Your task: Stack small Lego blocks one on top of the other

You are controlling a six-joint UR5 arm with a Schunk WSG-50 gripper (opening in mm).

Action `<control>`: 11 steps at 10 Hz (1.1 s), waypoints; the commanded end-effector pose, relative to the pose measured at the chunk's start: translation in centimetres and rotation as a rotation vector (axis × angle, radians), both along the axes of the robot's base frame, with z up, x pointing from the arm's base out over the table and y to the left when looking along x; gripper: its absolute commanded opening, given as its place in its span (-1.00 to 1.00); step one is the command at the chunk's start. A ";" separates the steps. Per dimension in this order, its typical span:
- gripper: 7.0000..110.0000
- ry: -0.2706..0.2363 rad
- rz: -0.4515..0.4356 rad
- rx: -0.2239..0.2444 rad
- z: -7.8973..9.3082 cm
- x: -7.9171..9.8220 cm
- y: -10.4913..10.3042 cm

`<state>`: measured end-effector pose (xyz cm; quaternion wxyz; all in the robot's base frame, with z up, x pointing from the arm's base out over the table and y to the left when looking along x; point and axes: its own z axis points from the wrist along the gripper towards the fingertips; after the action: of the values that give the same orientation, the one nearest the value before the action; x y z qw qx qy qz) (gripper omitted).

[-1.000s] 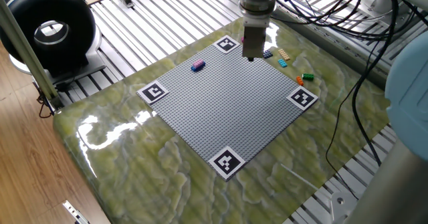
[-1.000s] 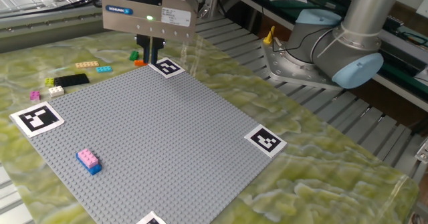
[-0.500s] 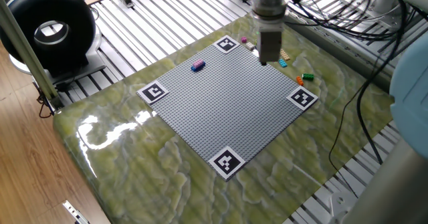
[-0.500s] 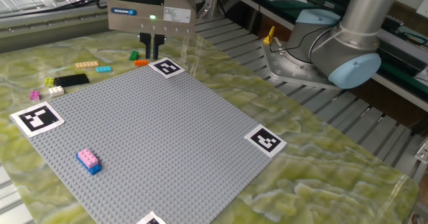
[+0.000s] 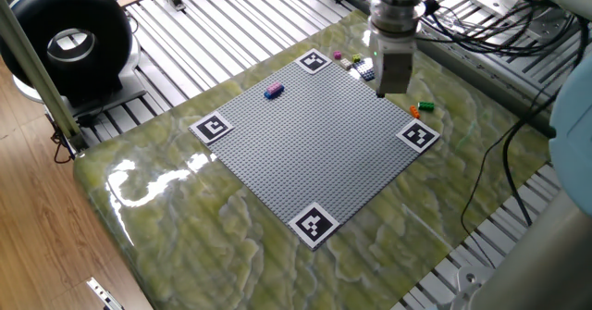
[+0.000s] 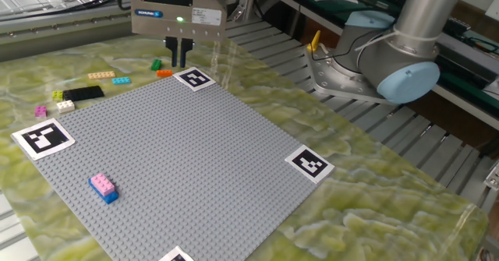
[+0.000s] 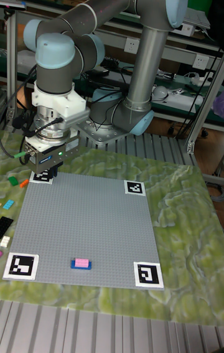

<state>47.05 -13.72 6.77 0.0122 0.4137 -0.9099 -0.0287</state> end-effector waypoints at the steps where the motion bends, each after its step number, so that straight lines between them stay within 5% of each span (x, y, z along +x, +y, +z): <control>1: -1.00 -0.029 -0.037 -0.005 -0.1 0.1 -0.8; 3: -1.00 0.062 0.003 0.052 0.1 -2.2 0.6; 5: -1.00 0.049 0.042 -0.036 0.0 -1.9 -1.6; 7: -1.00 0.046 0.058 0.019 0.0 -1.9 -0.3; 9: -1.00 0.023 0.098 0.017 -1.6 -3.1 -2.5; 11: -1.00 0.066 0.123 0.023 -2.1 -5.1 -4.2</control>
<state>43.59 -16.38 5.40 0.0354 0.4561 -0.8882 -0.0415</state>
